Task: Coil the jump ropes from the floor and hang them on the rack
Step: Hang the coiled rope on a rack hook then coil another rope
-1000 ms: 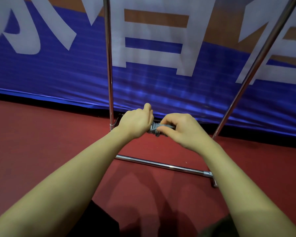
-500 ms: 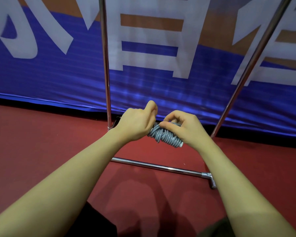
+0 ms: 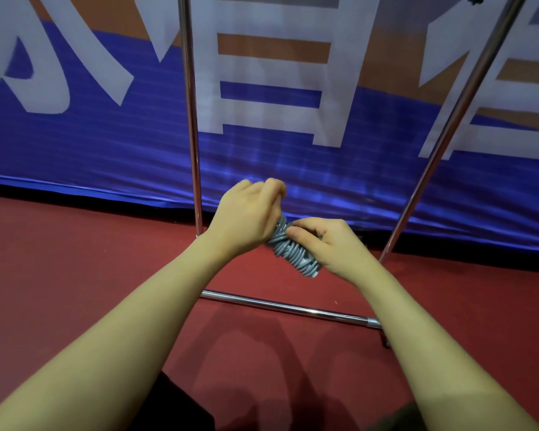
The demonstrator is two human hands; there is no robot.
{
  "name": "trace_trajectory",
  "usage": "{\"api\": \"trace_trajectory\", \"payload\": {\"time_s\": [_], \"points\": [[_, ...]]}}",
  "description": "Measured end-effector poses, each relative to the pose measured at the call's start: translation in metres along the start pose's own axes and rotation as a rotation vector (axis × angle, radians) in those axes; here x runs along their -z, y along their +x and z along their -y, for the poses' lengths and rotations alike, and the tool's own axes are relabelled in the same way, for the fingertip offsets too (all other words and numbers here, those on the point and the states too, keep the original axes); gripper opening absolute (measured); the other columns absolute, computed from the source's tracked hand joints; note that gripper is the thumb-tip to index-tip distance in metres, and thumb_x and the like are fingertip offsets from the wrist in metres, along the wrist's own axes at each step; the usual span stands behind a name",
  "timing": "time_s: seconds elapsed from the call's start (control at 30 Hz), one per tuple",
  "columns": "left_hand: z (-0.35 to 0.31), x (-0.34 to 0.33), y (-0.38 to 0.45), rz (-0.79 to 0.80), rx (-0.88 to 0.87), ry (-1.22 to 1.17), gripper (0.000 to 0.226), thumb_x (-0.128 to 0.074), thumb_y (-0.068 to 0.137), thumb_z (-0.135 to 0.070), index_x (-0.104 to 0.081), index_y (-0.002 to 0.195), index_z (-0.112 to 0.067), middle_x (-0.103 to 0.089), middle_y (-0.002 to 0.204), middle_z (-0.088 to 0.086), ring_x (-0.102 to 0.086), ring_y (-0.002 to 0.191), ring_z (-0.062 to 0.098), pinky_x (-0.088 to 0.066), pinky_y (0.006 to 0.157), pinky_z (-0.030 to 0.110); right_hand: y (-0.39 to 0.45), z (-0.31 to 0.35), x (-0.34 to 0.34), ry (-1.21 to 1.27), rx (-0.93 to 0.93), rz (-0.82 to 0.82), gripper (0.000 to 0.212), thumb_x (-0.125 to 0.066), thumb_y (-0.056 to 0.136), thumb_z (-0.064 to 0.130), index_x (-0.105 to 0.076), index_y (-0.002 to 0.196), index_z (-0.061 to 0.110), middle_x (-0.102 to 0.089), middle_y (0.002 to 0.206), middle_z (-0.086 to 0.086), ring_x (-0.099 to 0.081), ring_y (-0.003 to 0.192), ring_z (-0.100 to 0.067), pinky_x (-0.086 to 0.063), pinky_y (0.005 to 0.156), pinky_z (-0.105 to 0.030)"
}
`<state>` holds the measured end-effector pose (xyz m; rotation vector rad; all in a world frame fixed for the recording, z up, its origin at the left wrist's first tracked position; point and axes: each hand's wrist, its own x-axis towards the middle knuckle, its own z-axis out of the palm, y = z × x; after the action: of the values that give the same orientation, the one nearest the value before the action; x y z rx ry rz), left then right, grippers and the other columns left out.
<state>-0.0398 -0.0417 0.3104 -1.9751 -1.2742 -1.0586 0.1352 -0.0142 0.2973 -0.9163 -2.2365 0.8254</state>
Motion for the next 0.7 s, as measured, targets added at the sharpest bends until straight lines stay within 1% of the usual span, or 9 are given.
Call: {"api": "trace_trajectory", "payload": {"time_s": [0.07,0.13,0.2,0.3,0.37,0.43,0.53,0.63,0.7], "points": [[0.003,-0.003,0.004,-0.061,0.114,-0.055,0.019,-0.044,0.086,-0.013,-0.057,0.095,-0.003,-0.061,0.079,0.012,-0.049,0.075,0.028,-0.031,0.069,0.03,0.002,-0.002,-0.006,0.052,-0.017,-0.131,0.026,-0.06,0.089,0.04,-0.072,0.095,0.018,-0.07,0.075,-0.003,-0.062,0.069,-0.016,-0.051,0.075,-0.039],[0.001,-0.005,0.003,-0.099,0.321,-0.201,0.026,-0.044,0.091,-0.019,-0.054,0.107,-0.001,-0.058,0.099,0.009,-0.047,0.093,0.022,-0.034,0.081,0.03,0.005,-0.002,-0.01,0.158,-0.057,-0.268,0.025,-0.062,0.087,0.04,-0.071,0.091,0.017,-0.071,0.078,-0.008,-0.063,0.072,-0.018,-0.052,0.078,-0.043],[-0.006,-0.007,0.001,-0.069,0.531,-0.38,0.032,-0.043,0.096,-0.026,-0.048,0.115,-0.001,-0.048,0.107,0.003,-0.047,0.094,0.018,-0.036,0.084,0.023,0.007,0.001,-0.013,0.25,-0.107,-0.372,0.029,-0.061,0.085,0.044,-0.071,0.089,0.018,-0.07,0.072,-0.002,-0.06,0.067,-0.01,-0.052,0.073,-0.041],[-0.02,-0.011,-0.001,0.036,0.724,-0.553,0.027,-0.051,0.097,-0.022,-0.044,0.117,-0.006,-0.046,0.11,0.001,-0.047,0.083,0.01,-0.035,0.077,0.01,0.008,0.006,-0.011,0.319,-0.16,-0.505,0.022,-0.059,0.092,0.032,-0.069,0.083,0.015,-0.06,0.055,0.011,-0.049,0.053,0.0,-0.044,0.06,-0.028],[-0.025,-0.012,0.0,0.146,0.77,-0.641,0.021,-0.055,0.095,-0.026,-0.046,0.109,-0.014,-0.054,0.099,-0.004,-0.05,0.078,0.007,-0.04,0.074,0.017,0.009,0.008,-0.009,0.342,-0.169,-0.56,0.027,-0.056,0.094,0.03,-0.067,0.077,0.012,-0.053,0.051,0.009,-0.043,0.052,-0.005,-0.038,0.055,-0.027],[-0.029,-0.013,-0.001,0.245,0.786,-0.7,0.021,-0.06,0.092,-0.03,-0.048,0.106,-0.019,-0.056,0.087,-0.009,-0.052,0.074,0.01,-0.044,0.075,0.027,0.009,0.008,-0.01,0.345,-0.155,-0.576,0.034,-0.056,0.094,0.031,-0.067,0.074,0.005,-0.047,0.054,-0.004,-0.038,0.054,-0.01,-0.034,0.053,-0.03],[-0.033,-0.015,-0.003,0.253,0.833,-0.77,0.032,-0.067,0.086,-0.033,-0.052,0.111,-0.019,-0.062,0.093,0.0,-0.054,0.073,0.015,-0.049,0.08,0.031,0.011,0.004,-0.011,0.36,-0.174,-0.583,0.037,-0.059,0.092,0.035,-0.07,0.074,0.004,-0.051,0.057,-0.016,-0.041,0.06,-0.012,-0.039,0.057,-0.036],[-0.033,-0.013,-0.002,0.229,0.845,-0.794,0.034,-0.069,0.086,-0.029,-0.057,0.116,-0.02,-0.066,0.098,0.001,-0.065,0.083,0.02,-0.053,0.084,0.034,0.011,0.001,-0.008,0.39,-0.183,-0.534,0.027,-0.061,0.091,0.03,-0.076,0.076,0.014,-0.07,0.066,0.003,-0.058,0.068,-0.004,-0.048,0.067,-0.032],[-0.032,-0.012,-0.002,0.229,0.813,-0.807,0.031,-0.065,0.089,-0.023,-0.057,0.119,-0.023,-0.066,0.099,-0.006,-0.067,0.085,0.014,-0.053,0.084,0.028,0.009,0.006,-0.002,0.436,-0.148,-0.467,0.015,-0.06,0.092,0.019,-0.074,0.097,0.017,-0.071,0.068,0.017,-0.063,0.071,0.007,-0.046,0.068,-0.012]]}}
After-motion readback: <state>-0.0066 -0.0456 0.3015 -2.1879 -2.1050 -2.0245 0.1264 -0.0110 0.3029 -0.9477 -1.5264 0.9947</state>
